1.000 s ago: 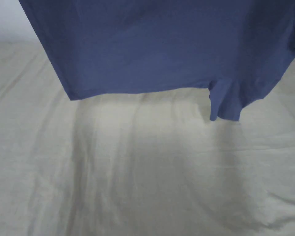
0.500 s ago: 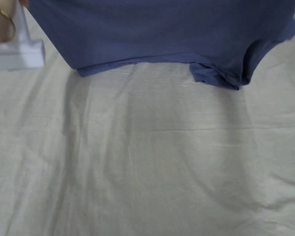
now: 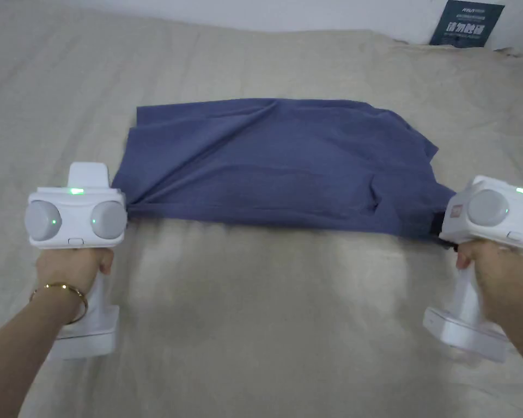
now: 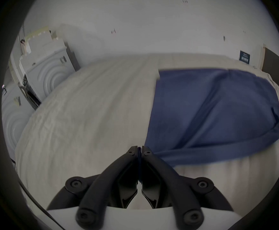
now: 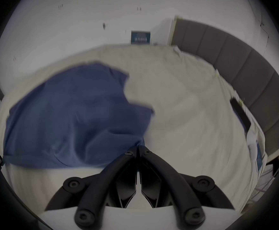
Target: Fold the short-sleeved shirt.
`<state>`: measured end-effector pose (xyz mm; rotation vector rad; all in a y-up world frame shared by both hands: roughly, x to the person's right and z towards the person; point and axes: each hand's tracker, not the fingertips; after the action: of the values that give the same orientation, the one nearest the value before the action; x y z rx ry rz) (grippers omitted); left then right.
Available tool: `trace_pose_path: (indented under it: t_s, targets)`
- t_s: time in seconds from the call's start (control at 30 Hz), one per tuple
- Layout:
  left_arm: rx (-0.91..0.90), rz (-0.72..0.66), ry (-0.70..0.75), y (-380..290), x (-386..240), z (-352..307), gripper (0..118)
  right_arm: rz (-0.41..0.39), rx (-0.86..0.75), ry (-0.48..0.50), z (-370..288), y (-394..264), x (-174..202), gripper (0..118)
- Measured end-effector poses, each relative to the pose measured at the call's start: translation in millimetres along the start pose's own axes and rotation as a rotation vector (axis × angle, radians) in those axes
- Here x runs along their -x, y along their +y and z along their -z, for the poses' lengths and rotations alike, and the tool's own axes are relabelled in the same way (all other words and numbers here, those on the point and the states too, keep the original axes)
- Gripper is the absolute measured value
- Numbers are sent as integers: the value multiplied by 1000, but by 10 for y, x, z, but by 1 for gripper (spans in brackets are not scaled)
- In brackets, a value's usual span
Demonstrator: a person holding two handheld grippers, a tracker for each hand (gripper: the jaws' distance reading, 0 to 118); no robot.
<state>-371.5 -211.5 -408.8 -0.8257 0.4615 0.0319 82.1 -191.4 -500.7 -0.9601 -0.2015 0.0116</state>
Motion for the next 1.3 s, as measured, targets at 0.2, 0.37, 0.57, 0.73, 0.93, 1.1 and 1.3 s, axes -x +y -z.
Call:
trace_pose_path:
  t_s: [0.2,0.37,0.57,0.73,0.93,1.1,1.3]
  targets:
    - [13,21,-20,-345,182,-429,0,8,23,88,-306,-456,-150,0]
    - [-32,16,-64,-624,500,-1009,0,-92,-12,140,-784,-740,-465,0]
    - [-61,-96,-94,-1138,1060,-1657,0,-82,-36,167,-1378,-1238,-1065,0]
    - [-56,-148,-123,-1699,1326,-2067,0,-33,-22,219,-1758,-1795,-1441,0]
    - [-22,-127,-133,-2195,1437,-2387,0,-104,6,227,-1955,-2288,-1687,0]
    - [33,-60,-130,-2412,1501,-2516,0,-131,34,230,-1992,-2571,-1760,0]
    - [113,-9,-113,-2502,1474,-2401,0,-198,85,210,-1880,-2817,-1663,0]
